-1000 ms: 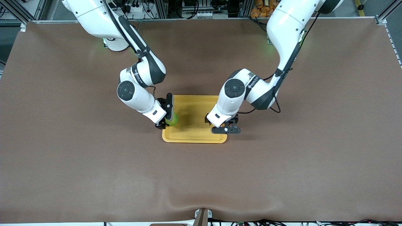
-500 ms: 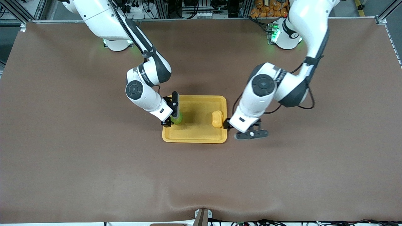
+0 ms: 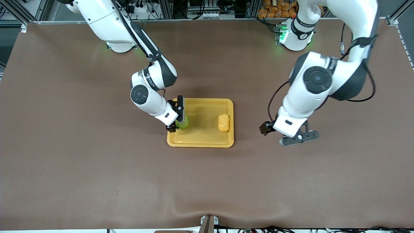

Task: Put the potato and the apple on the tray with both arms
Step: 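Lower the potato onto the tray and open the left gripper, then open the right gripper over the tray while the left gripper withdraws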

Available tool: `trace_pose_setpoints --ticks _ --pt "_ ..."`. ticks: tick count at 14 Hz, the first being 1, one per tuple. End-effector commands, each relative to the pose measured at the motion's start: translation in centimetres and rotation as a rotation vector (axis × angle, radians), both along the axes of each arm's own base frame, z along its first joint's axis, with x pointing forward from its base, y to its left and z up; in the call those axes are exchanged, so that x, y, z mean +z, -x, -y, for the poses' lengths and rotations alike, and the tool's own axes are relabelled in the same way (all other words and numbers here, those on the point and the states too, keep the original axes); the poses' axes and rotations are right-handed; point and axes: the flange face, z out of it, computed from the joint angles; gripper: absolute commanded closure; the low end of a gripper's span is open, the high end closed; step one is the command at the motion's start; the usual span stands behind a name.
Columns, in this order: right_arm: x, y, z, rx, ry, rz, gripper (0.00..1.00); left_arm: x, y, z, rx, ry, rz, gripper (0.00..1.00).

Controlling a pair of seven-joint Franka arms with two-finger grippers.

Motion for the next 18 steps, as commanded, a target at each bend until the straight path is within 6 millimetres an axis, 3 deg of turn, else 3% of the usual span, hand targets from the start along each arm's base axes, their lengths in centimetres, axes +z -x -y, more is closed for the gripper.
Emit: trace_pose_setpoints --ticks 1,6,11,14,16,18 --pt "-0.1 -0.1 -0.3 -0.014 -0.012 -0.005 0.0 2.9 0.7 -3.8 -0.048 -0.047 -0.022 0.0" --pt "0.9 -0.6 0.4 -0.016 -0.016 -0.001 0.0 7.1 2.4 -7.6 -0.114 -0.083 -0.068 0.0" --pt "2.6 -0.4 0.8 -0.02 -0.015 -0.027 0.0 9.4 3.5 -11.9 -0.115 -0.104 -0.121 0.0" --pt "3.9 -1.5 2.8 -0.05 -0.021 -0.029 0.0 11.5 4.6 -12.7 -0.129 -0.109 -0.118 0.0" --pt "5.9 -2.0 3.4 -0.061 -0.03 -0.01 0.0 12.7 5.1 -14.1 -0.106 -0.104 -0.119 0.0" --pt "7.3 -2.9 5.9 -0.096 -0.032 -0.026 0.0 14.1 6.0 -14.4 -0.132 -0.101 -0.108 0.0"
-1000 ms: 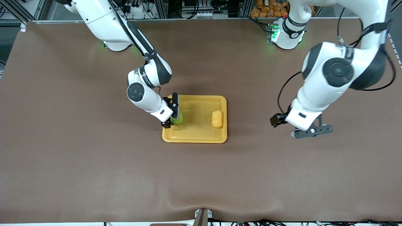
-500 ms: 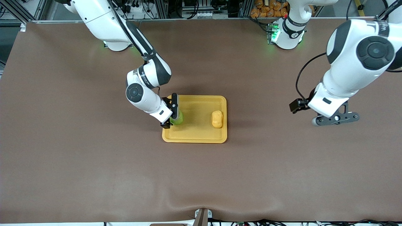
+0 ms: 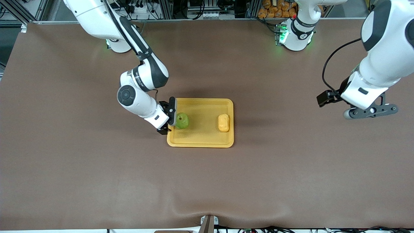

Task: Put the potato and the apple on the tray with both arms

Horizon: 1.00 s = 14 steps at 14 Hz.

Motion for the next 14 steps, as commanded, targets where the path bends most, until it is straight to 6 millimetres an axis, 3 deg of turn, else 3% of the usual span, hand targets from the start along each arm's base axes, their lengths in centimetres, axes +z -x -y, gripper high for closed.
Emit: trace_pose_setpoints --ticks 1,4,8,10,14 --pt "2.7 -0.8 3.4 -0.057 -0.021 -0.027 0.0 2.0 1.7 -0.6 -0.052 -0.004 0.011 0.0" --pt "5.0 -2.2 7.5 -0.118 -0.03 -0.026 0.0 4.6 3.3 -1.3 -0.045 0.016 0.043 0.0" --pt "7.2 -4.3 15.9 -0.25 -0.038 -0.026 0.0 6.7 5.7 -1.2 -0.072 0.034 0.017 0.0" --pt "8.2 -5.0 19.0 -0.309 -0.043 -0.011 0.0 7.0 6.5 -1.5 -0.071 0.03 -0.016 0.0" --pt "10.1 -6.5 22.5 -0.583 -0.054 -0.028 0.0 7.7 7.2 -2.3 -0.111 0.057 -0.033 0.0"
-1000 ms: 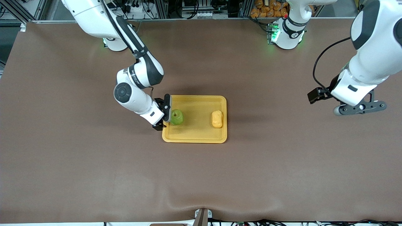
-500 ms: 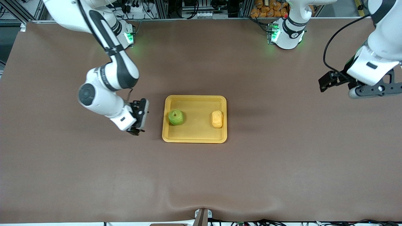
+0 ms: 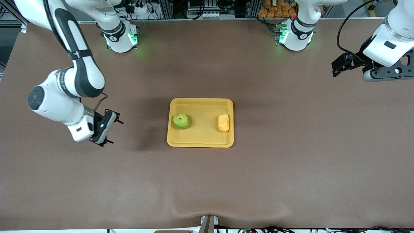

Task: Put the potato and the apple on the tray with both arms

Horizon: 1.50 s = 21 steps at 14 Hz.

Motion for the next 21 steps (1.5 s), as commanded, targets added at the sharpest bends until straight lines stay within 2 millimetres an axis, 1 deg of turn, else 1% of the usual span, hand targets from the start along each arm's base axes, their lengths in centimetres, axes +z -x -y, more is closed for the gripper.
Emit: trace_pose_setpoints --ticks 1,2,3,4,6,7,8,9,10,11,12,14,16,19,20,21 --pt "2.3 -0.9 1.1 -0.203 -0.031 -0.017 0.0 1.0 1.4 -0.9 -0.052 0.028 -0.007 0.0" --pt "3.1 -1.3 1.1 -0.277 -0.041 -0.023 0.0 1.3 1.6 -1.3 -0.05 0.028 -0.011 0.0" --pt "3.8 -1.5 1.8 -0.368 -0.053 -0.04 0.0 1.4 1.8 -1.9 -0.04 0.028 -0.021 0.0" --pt "4.9 -1.8 1.8 -0.435 -0.064 -0.076 0.0 1.6 2.2 -2.0 -0.038 0.029 -0.024 0.0" --pt "7.5 -2.4 2.0 -0.544 -0.077 -0.185 0.0 1.6 2.3 -2.0 -0.036 0.028 -0.032 0.0" --pt "8.2 -2.3 2.3 -0.61 -0.075 -0.242 0.0 1.6 2.3 -2.0 -0.038 0.028 -0.032 0.0" --pt "8.6 -1.9 2.2 -0.648 -0.069 -0.29 0.0 1.6 2.3 -2.0 -0.036 0.028 -0.032 0.0" --pt "9.0 -1.7 2.6 -0.688 -0.063 -0.326 0.0 1.6 2.3 -2.0 -0.038 0.03 -0.032 0.0" --pt "9.8 -1.6 2.6 -0.712 -0.05 -0.348 0.0 1.5 2.2 -2.0 -0.038 0.03 -0.035 0.0" --pt "10.6 -1.6 2.9 -0.736 -0.005 -0.342 0.0 1.3 2.1 -1.8 -0.04 0.035 -0.038 0.0" --pt "12.3 -1.3 3.2 -0.787 0.05 -0.313 0.0 1.2 2.0 -1.8 -0.037 0.043 -0.04 0.0" --pt "15.6 0.6 3.7 -0.86 0.139 -0.303 0.0 1.0 1.9 -1.7 -0.038 0.052 -0.046 0.0" --pt "19.2 2.6 4.1 -0.906 0.161 -0.299 0.0 0.8 1.8 -1.5 -0.041 0.052 -0.049 0.0" --pt "24.4 6.0 4.8 -0.922 0.203 -0.226 0.0 0.8 1.7 -1.6 -0.04 0.052 -0.047 0.0" --pt "25.2 6.7 5.1 -0.935 0.209 -0.225 0.0 0.6 1.5 -1.7 -0.036 0.052 -0.05 0.0" --pt "25.6 7.0 6.2 -0.963 0.211 -0.235 0.0 0.5 1.4 -1.7 -0.036 0.052 -0.05 0.0"
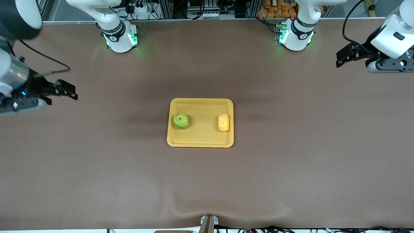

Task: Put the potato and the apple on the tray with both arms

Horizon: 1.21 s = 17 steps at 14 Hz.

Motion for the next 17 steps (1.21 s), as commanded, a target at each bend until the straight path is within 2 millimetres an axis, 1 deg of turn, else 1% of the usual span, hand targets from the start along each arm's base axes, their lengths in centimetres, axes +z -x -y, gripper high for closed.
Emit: trace_pose_setpoints --ticks 1,3,5,6,10,12,14,17 --pt "1.6 2.2 2.3 -0.083 0.029 -0.004 0.0 -0.1 -0.1 -0.2 -0.008 0.021 -0.005 0.0" --pt "2.2 3.3 4.4 -0.158 0.035 -0.031 0.0 0.0 -0.1 -0.4 -0.003 0.022 -0.004 0.0" --pt "2.9 3.5 6.4 -0.191 0.041 -0.024 0.0 0.0 0.0 -0.4 -0.004 0.02 -0.003 0.0" --pt "3.2 3.4 6.5 -0.195 0.04 -0.016 0.0 -0.1 -0.1 -0.4 -0.004 0.02 -0.005 0.0" --pt "3.3 3.3 6.5 -0.249 0.047 -0.012 0.0 0.0 -0.1 -0.4 -0.004 0.02 -0.003 0.0" --pt "4.3 3.3 6.8 -0.253 0.062 0.008 0.0 0.0 -0.1 -0.4 -0.004 0.02 -0.003 0.0" --pt "4.6 3.3 6.9 -0.251 0.062 0.014 0.0 0.1 -0.1 -0.4 -0.004 0.021 0.0 0.0" --pt "4.9 3.2 6.4 -0.241 0.063 0.019 0.0 0.1 -0.5 -0.4 -0.004 0.02 0.001 0.0"
